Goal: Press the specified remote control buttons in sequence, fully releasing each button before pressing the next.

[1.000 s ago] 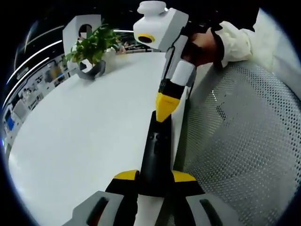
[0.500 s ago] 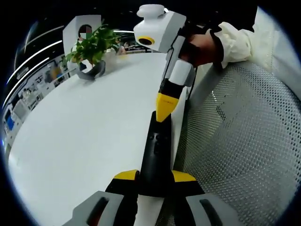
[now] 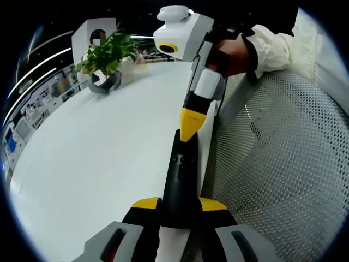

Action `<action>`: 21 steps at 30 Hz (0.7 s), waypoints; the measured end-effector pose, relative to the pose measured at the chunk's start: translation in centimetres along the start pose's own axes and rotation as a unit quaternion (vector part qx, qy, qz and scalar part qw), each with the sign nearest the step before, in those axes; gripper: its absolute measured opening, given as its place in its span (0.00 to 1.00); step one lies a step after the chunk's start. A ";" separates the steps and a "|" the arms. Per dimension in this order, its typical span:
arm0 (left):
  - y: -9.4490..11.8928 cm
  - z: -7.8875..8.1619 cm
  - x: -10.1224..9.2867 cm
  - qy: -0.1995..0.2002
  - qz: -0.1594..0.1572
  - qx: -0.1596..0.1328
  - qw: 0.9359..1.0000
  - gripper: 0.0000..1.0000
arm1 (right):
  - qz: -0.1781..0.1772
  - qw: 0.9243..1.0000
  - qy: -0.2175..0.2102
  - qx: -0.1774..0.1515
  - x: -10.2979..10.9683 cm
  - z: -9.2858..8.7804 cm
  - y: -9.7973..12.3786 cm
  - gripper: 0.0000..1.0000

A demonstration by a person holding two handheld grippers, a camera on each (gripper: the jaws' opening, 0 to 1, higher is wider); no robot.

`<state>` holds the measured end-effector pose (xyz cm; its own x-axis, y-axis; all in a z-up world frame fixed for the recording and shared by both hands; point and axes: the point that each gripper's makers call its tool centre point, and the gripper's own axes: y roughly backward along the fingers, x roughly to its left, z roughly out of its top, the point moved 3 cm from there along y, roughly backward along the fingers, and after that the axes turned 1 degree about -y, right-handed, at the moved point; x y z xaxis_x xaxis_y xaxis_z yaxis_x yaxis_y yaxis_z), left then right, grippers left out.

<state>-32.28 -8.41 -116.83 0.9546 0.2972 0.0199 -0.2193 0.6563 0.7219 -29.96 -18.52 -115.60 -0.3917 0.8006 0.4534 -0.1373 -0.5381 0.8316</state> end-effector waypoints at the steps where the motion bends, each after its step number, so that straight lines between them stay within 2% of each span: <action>1: 0.0 0.0 0.0 0.000 0.000 0.001 1.000 0.25 | -0.001 1.000 0.004 0.000 0.0 0.0 0.0 0.00; 5: 0.0 0.0 0.0 0.001 0.001 0.004 1.000 0.25 | -0.002 1.000 0.007 0.001 0.0 0.0 0.0 0.00; 11: -0.1 0.1 -0.2 -0.004 -0.001 0.005 1.000 0.24 | -0.021 0.999 0.047 0.000 0.1 0.1 0.0 0.00; 13: -0.1 0.1 -0.2 -0.005 -0.001 0.006 1.000 0.24 | -0.022 0.999 0.047 0.001 0.1 0.1 0.0 0.00; 18: -0.2 0.2 -0.6 -0.010 -0.008 0.005 1.000 0.24 | -0.021 0.998 0.053 -0.013 0.1 0.6 0.2 0.00; 21: -0.3 0.2 -0.7 -0.014 -0.011 0.004 1.000 0.24 | -0.007 0.998 0.050 -0.022 0.5 0.8 0.2 0.00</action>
<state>-32.83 -8.94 -116.86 0.9642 0.2643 0.0231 -0.1973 0.6563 0.7282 -29.46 -18.08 -114.93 -0.4786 0.7785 0.4062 -0.1815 -0.5403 0.8217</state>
